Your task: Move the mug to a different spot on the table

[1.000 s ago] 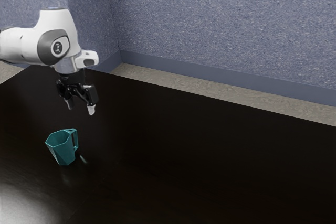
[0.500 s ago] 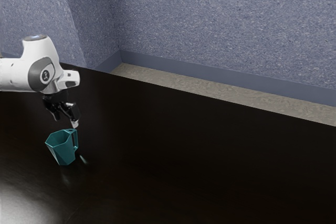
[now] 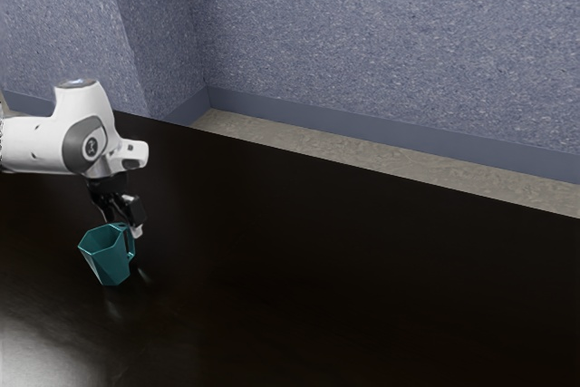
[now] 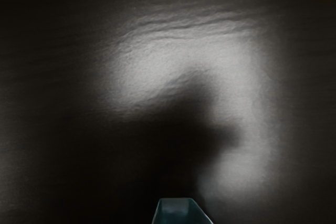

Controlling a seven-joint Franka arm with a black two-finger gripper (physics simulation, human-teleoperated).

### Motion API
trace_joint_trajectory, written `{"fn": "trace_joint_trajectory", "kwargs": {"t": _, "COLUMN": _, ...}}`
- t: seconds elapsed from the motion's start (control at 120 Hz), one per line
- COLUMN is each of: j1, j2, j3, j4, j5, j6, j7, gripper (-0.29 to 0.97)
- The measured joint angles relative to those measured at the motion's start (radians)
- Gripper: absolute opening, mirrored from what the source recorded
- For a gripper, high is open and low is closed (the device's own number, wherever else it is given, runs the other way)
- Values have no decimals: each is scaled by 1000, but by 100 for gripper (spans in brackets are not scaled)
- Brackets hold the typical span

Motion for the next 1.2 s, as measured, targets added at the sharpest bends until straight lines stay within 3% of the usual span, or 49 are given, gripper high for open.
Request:
{"fn": "trace_joint_trajectory", "kwargs": {"t": 0.767, "j1": -4, "j2": 84, "j3": 3, "j4": 23, "j5": -8, "j6": 15, "j7": 2, "gripper": 66}}
{"fn": "trace_joint_trajectory", "kwargs": {"t": 1.2, "j1": -1, "j2": 88, "j3": 12, "j4": 22, "j5": 2, "j6": 14, "j7": -16, "gripper": 52}}
